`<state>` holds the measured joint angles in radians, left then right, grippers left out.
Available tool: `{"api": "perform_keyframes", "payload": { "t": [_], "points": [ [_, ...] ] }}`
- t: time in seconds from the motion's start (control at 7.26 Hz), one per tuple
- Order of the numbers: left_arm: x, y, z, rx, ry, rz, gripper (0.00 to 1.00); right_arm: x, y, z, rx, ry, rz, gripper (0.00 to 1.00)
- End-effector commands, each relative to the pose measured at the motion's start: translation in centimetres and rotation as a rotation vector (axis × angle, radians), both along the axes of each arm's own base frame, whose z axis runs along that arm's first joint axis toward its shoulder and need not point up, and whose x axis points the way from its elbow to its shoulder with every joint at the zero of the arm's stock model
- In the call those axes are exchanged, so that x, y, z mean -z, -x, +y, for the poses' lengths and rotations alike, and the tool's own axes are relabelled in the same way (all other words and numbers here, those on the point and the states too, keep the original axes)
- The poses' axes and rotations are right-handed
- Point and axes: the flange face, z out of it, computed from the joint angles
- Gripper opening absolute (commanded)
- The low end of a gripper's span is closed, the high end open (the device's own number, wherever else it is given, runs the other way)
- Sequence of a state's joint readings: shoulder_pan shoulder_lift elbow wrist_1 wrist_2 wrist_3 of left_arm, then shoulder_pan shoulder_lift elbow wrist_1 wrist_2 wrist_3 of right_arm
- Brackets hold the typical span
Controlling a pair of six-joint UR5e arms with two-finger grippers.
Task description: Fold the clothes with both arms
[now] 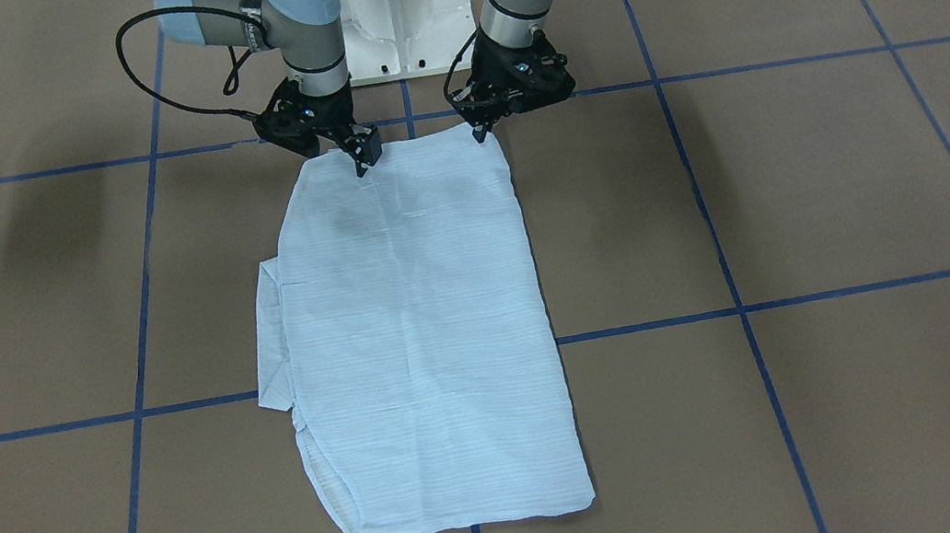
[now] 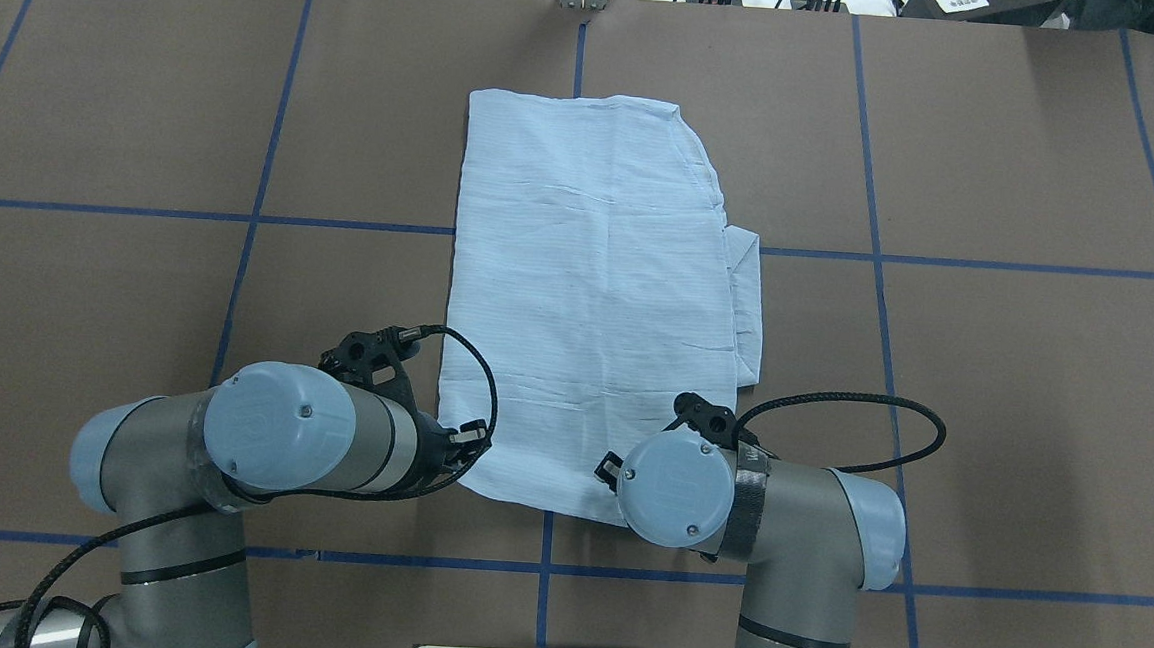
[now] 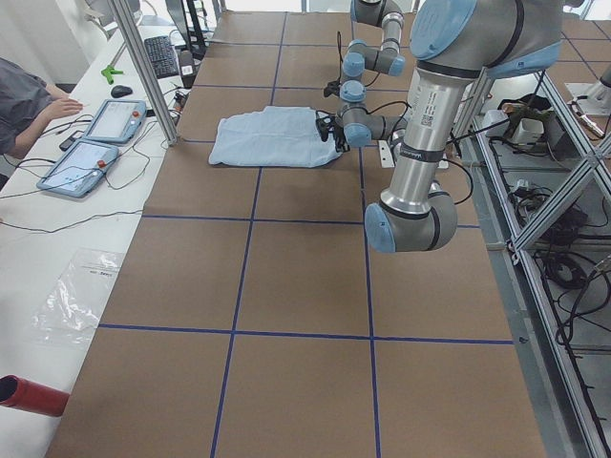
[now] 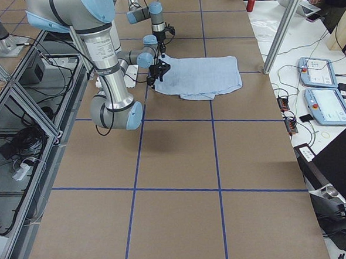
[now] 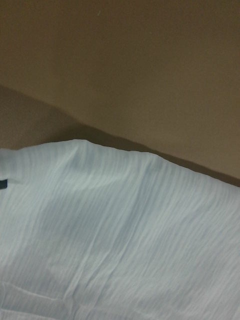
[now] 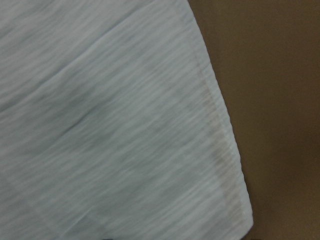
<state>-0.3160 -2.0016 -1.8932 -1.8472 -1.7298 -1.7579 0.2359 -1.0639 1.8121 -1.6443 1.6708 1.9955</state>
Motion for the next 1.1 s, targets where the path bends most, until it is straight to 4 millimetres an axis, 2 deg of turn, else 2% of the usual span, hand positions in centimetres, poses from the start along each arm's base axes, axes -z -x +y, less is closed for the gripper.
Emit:
{"api": "perform_keyframes", "payload": {
  "t": [0.0, 0.14, 0.28, 0.41, 0.55, 0.69, 0.96],
  "points": [
    [-0.1, -0.1, 0.0, 0.001, 0.000, 0.000, 0.00, 0.0, 0.1, 0.1, 0.001, 0.002, -0.001, 0.77],
    [-0.2, -0.1, -0.1, 0.000, -0.001, -0.004, 0.00, -0.1, 0.0, 0.1, 0.001, 0.002, 0.001, 0.61],
    [-0.2, -0.1, -0.1, 0.000, -0.001, -0.004, 0.00, 0.0, 0.0, 0.1, 0.002, 0.001, 0.000, 0.38],
    [-0.2, -0.2, 0.0, -0.001, -0.001, -0.004, 0.00, 0.2, 0.0, 0.1, 0.003, -0.001, -0.005, 0.20],
    [-0.2, -0.1, 0.0, 0.000, -0.001, -0.004, 0.00, 0.4, -0.2, 0.1, 0.004, -0.003, -0.011, 0.08],
    [-0.2, -0.1, -0.1, 0.000, -0.001, -0.004, 0.00, 0.5, -0.2, 0.1, 0.004, -0.003, -0.012, 0.02],
    [-0.2, -0.1, -0.1, -0.001, -0.002, -0.004, 0.00, 1.2, -0.4, -0.1, 0.001, -0.006, -0.024, 0.00]
  ]
}}
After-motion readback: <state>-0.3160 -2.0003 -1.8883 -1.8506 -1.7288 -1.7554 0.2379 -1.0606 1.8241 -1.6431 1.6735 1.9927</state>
